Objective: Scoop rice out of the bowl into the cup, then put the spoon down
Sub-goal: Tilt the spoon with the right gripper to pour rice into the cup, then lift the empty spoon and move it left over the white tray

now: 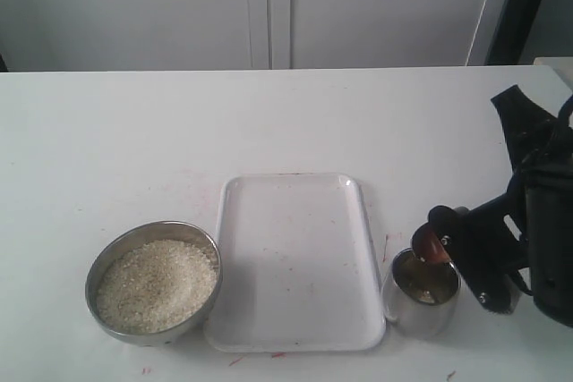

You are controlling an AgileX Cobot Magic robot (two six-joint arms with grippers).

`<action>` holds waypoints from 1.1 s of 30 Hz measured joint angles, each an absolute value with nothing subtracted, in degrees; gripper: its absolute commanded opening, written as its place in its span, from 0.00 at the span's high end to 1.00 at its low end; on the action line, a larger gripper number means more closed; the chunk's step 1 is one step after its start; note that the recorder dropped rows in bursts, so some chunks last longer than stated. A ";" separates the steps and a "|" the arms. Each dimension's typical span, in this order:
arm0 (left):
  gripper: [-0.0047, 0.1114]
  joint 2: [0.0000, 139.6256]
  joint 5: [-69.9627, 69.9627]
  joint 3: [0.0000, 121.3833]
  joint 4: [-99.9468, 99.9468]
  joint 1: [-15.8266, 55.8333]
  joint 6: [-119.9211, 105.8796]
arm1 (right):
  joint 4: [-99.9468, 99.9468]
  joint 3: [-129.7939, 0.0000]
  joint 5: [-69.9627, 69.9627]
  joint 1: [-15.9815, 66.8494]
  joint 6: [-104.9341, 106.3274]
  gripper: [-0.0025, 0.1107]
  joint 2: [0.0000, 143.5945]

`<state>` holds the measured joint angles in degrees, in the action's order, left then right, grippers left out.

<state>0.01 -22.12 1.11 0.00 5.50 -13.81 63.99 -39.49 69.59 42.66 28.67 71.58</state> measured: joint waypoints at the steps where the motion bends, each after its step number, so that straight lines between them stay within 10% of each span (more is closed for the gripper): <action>1: 0.84 0.01 -22.12 1.11 0.00 5.50 -13.81 | 63.99 -39.49 69.59 42.66 28.41 0.98 71.58; 33: 0.84 0.01 -22.12 1.11 0.00 5.50 -13.81 | 16.11 -54.26 61.73 42.86 -38.30 0.98 71.71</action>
